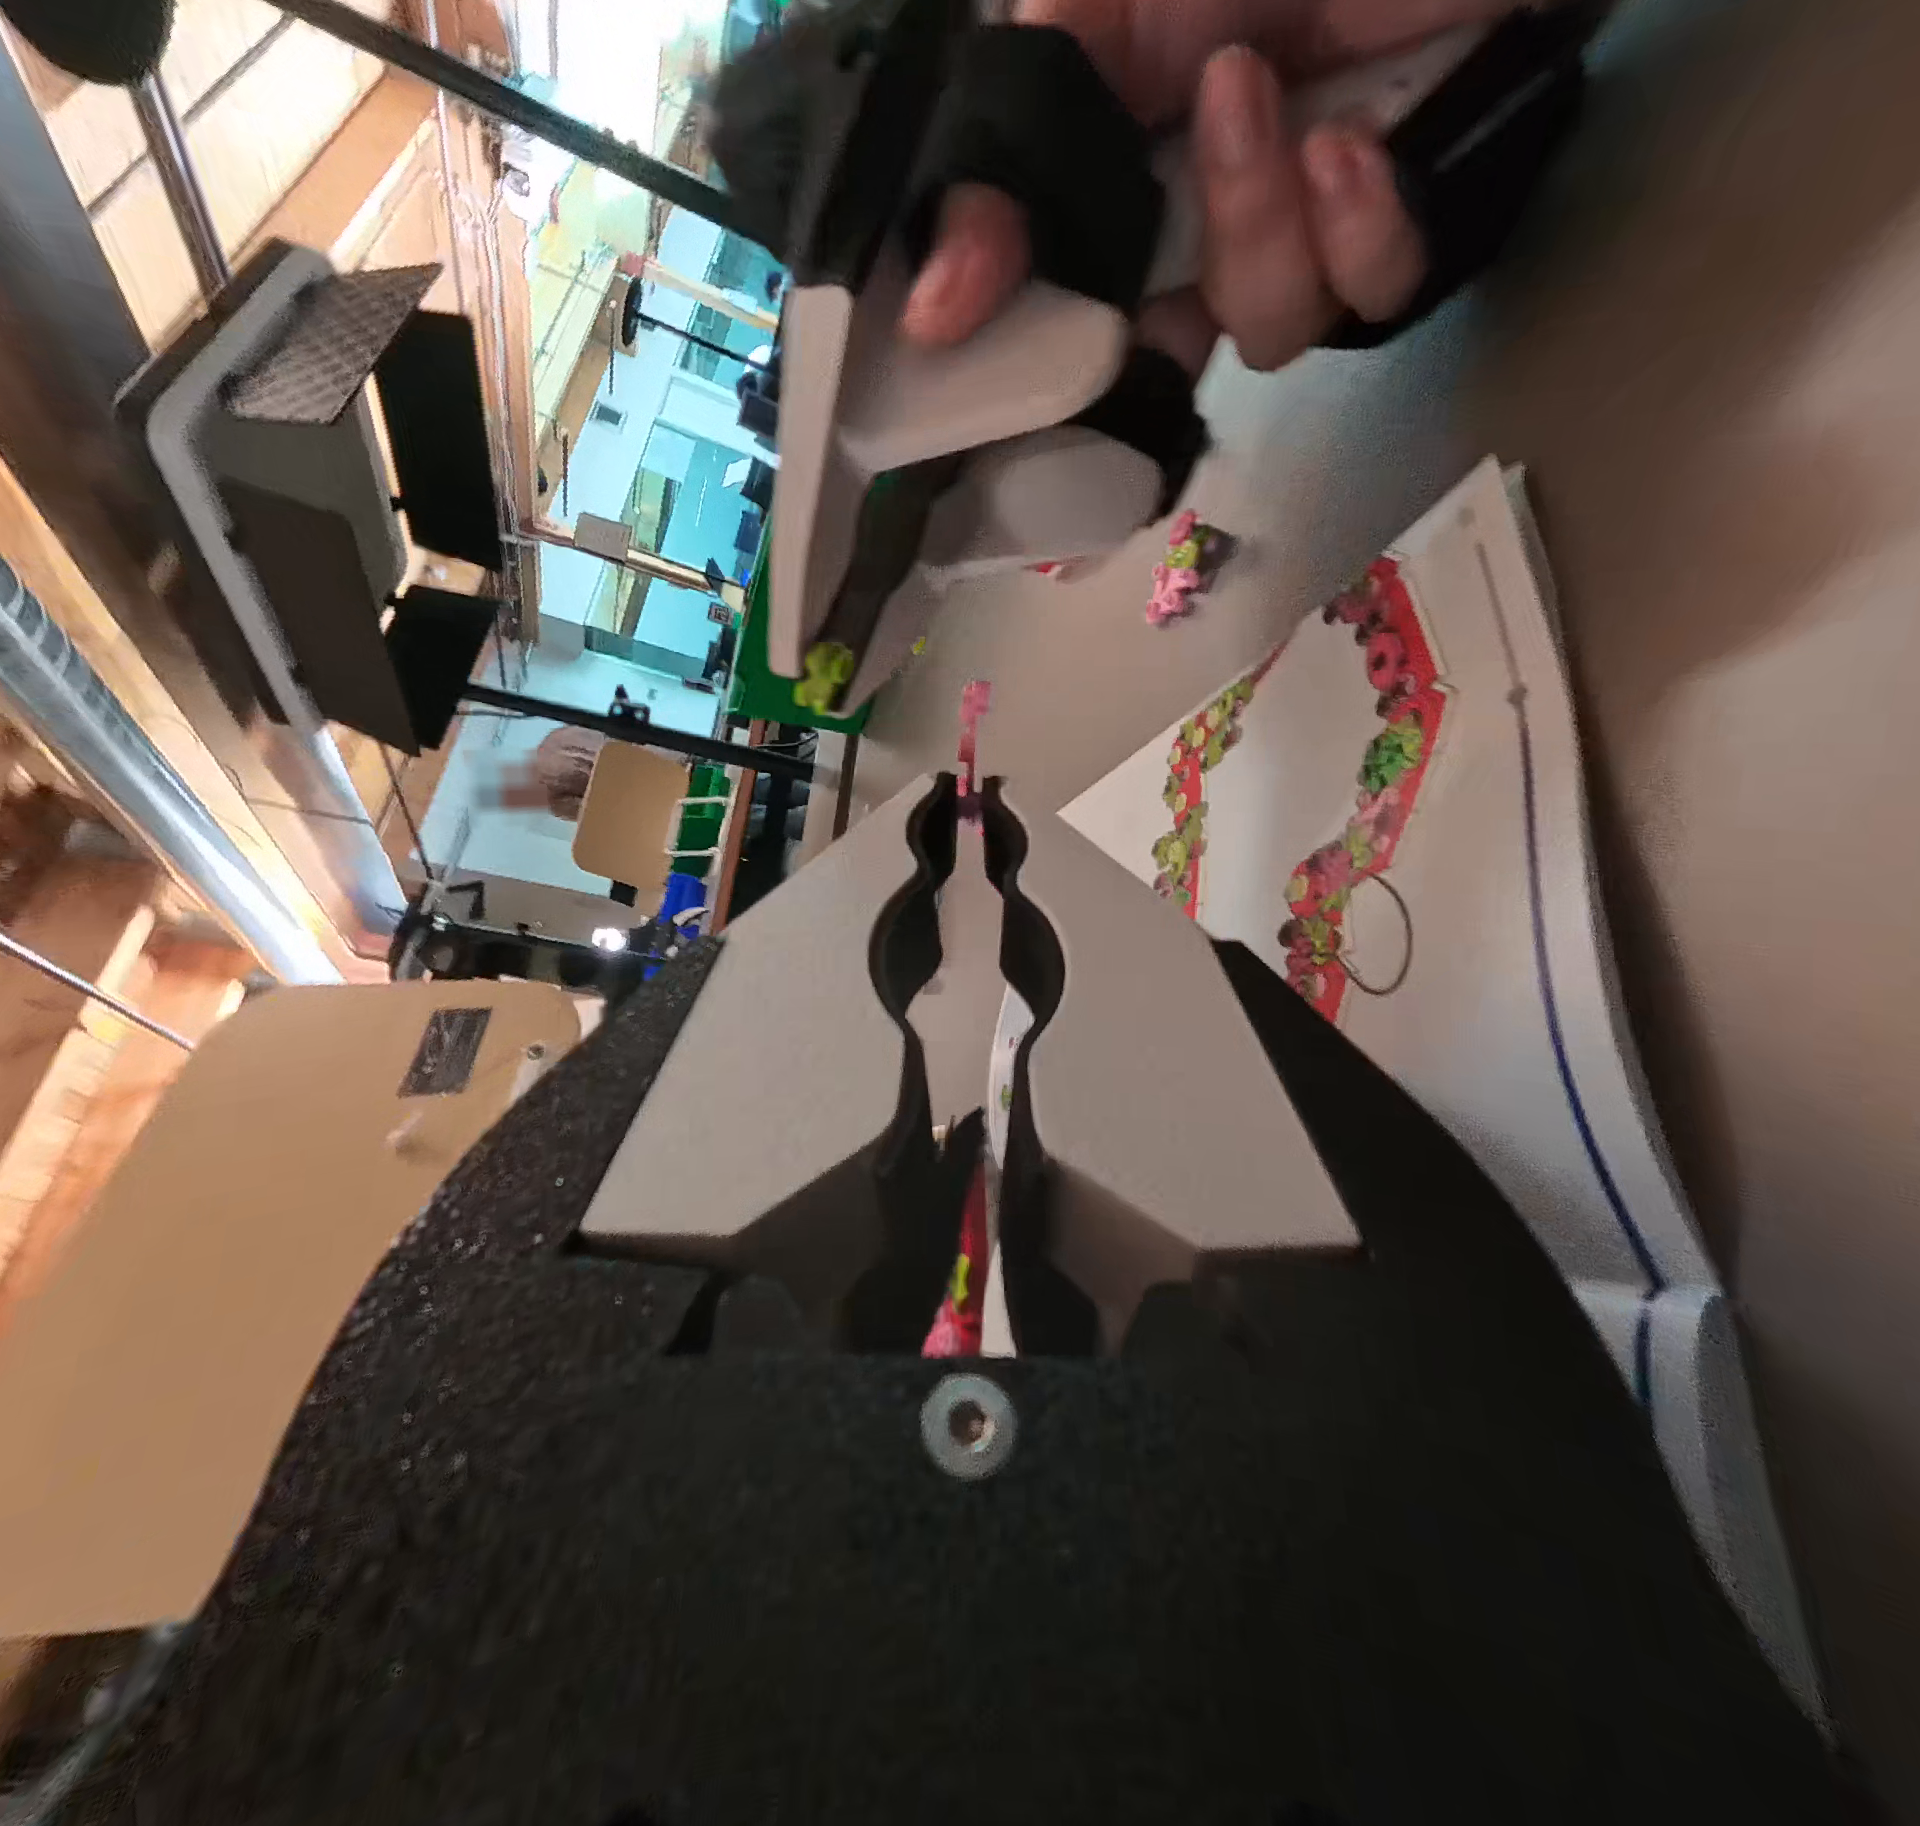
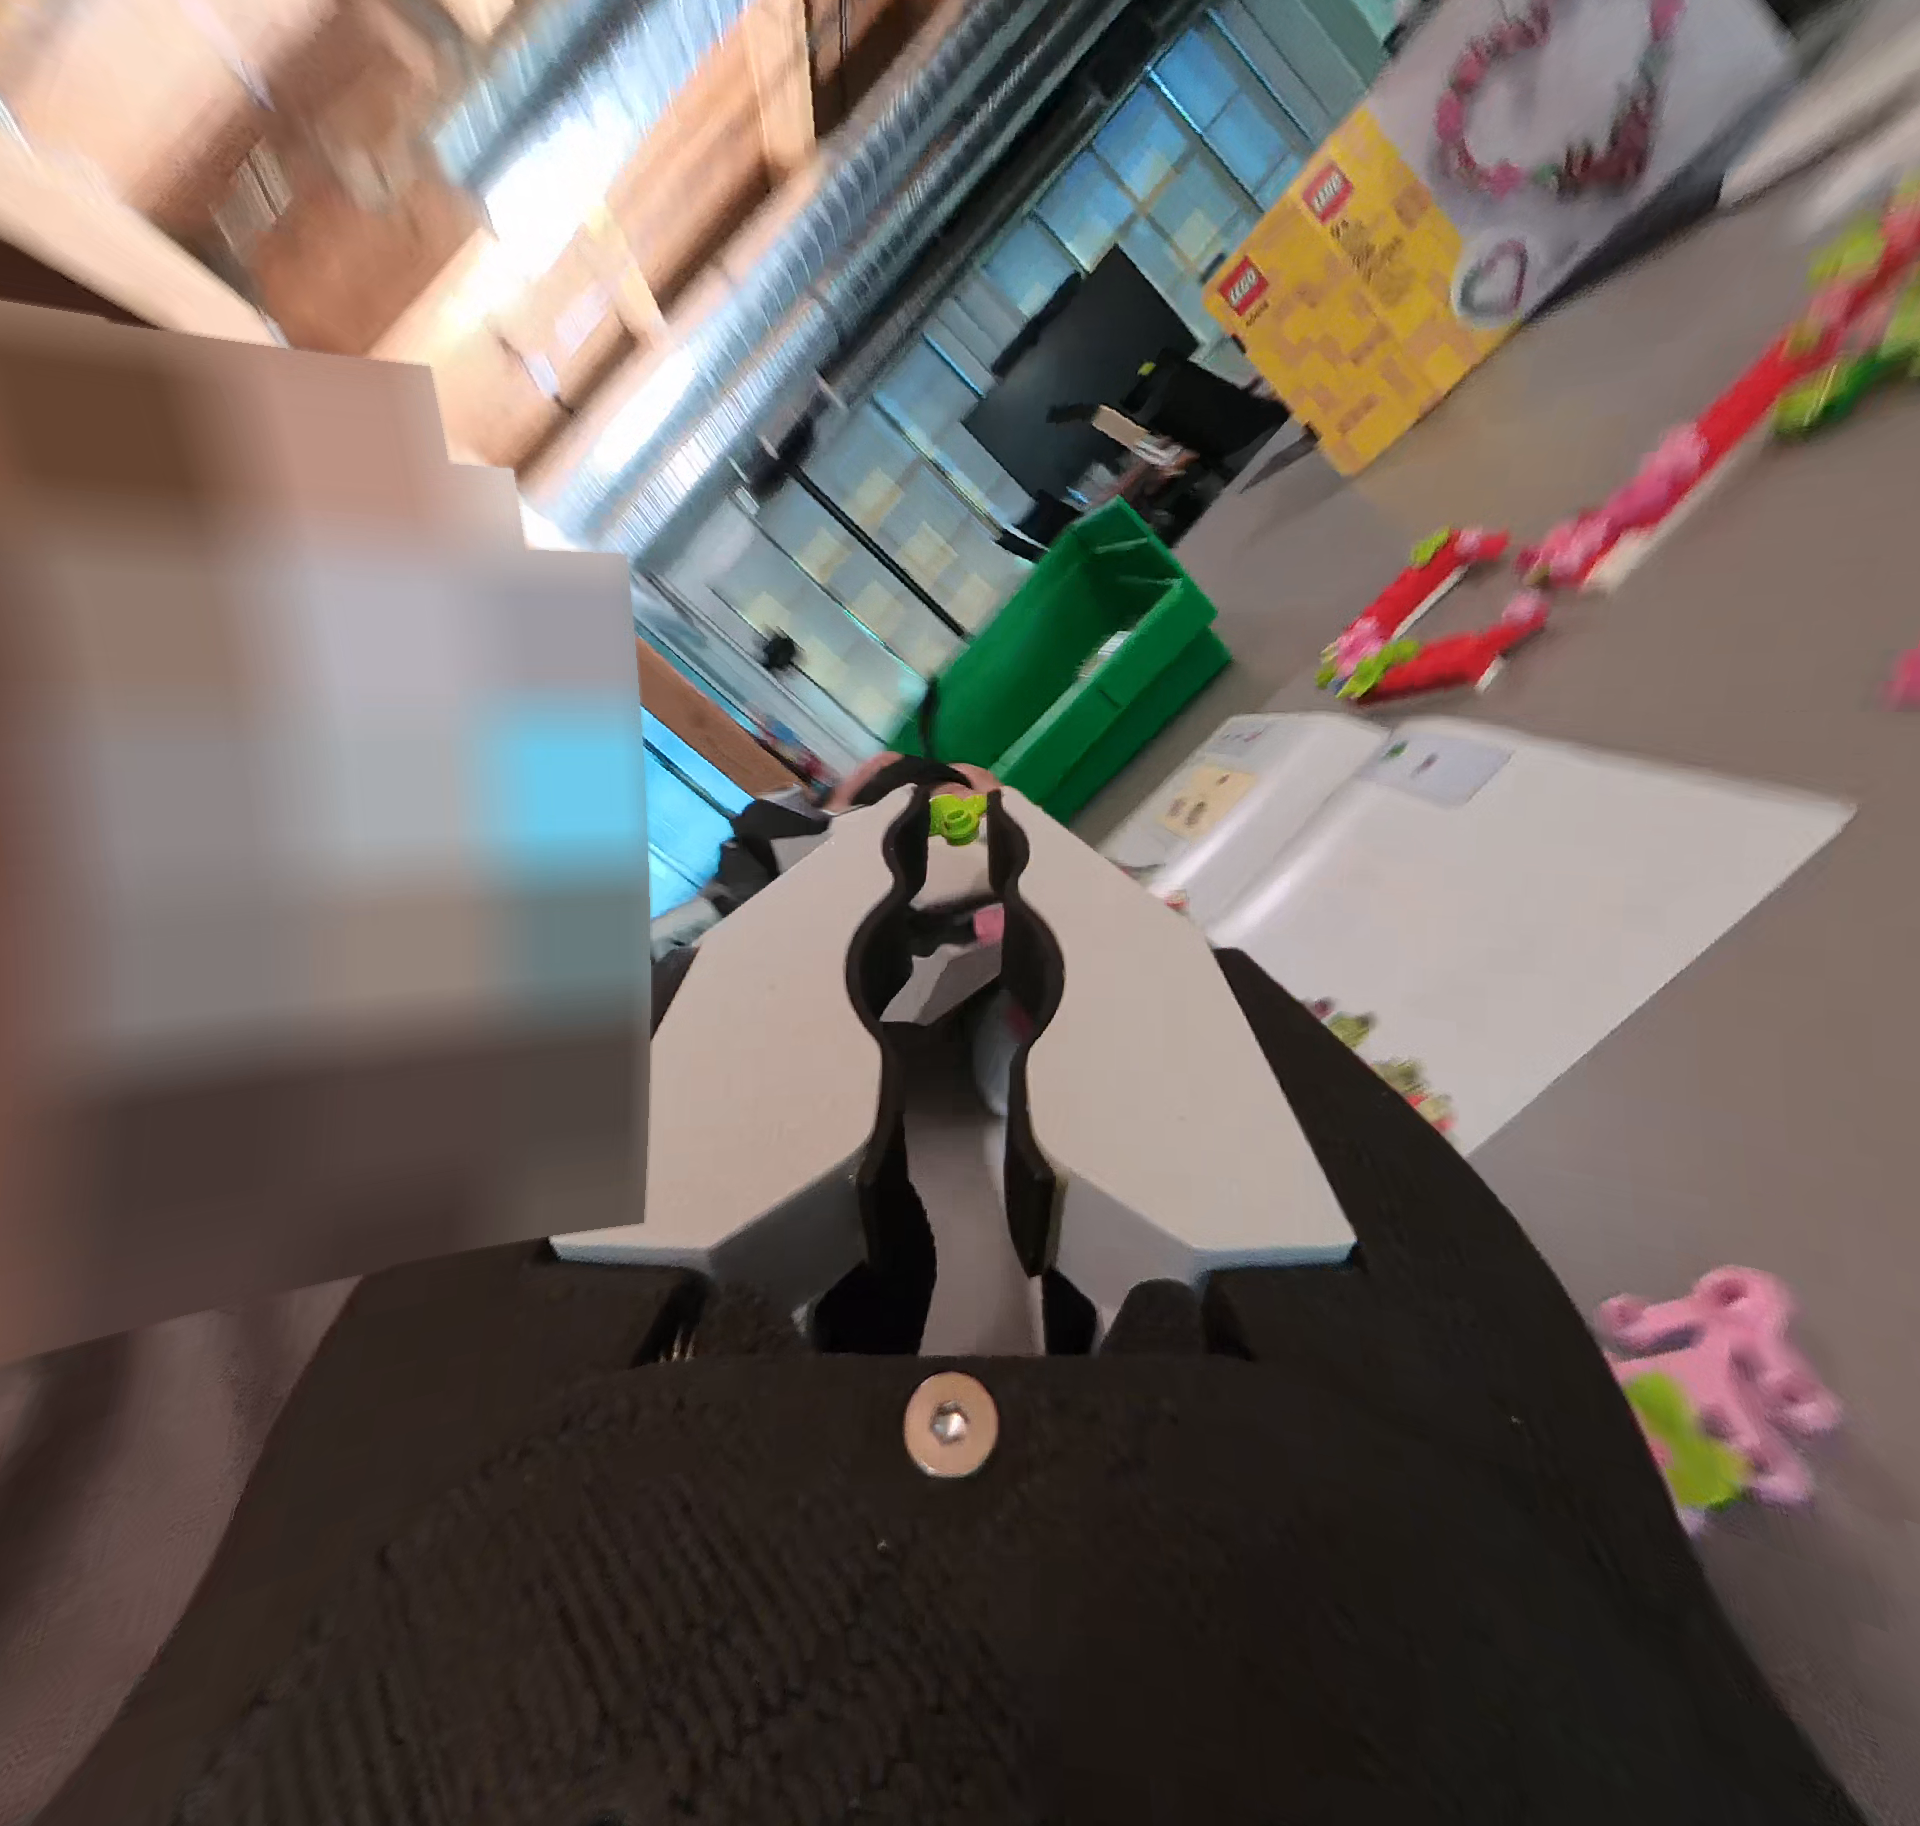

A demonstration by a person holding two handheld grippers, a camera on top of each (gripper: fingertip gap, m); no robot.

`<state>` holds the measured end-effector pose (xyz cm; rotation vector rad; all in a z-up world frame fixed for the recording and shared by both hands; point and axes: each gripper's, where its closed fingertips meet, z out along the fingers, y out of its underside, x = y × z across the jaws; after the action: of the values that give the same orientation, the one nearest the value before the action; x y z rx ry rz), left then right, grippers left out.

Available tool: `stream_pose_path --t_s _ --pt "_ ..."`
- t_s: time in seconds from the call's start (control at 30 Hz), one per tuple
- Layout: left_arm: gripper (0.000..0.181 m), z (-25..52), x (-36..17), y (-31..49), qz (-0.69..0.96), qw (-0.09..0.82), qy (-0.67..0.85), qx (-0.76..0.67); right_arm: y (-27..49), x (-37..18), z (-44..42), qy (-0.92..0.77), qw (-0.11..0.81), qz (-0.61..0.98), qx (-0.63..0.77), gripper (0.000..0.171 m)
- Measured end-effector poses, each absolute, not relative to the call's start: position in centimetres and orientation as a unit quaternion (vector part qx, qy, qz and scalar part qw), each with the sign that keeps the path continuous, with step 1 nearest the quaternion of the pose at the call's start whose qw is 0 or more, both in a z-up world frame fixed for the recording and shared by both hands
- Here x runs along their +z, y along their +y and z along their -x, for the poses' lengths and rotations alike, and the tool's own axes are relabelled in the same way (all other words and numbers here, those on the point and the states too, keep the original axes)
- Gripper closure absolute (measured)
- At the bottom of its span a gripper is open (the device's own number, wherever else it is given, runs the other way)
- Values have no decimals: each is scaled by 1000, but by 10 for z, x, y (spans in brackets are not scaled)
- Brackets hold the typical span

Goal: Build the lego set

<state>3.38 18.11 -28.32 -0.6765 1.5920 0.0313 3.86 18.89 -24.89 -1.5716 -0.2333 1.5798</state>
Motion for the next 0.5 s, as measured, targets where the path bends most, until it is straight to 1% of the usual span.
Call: stream_pose_path --t_s 0.13,0.23,0.37,0.5 --pt "179 -36 -287 175 266 649 712 32 184 -247 -39 -235 536 650 484 163" --pt "179 -34 -286 176 264 651 710 35 179 -244 -40 -325 594 640 362 163" --pt "178 -33 -284 177 260 655 708 36 173 -239 -40 -387 628 618 272 162" --pt "179 -31 -279 177 244 669 701 47 174 -243 -44 -400 627 623 244 162"
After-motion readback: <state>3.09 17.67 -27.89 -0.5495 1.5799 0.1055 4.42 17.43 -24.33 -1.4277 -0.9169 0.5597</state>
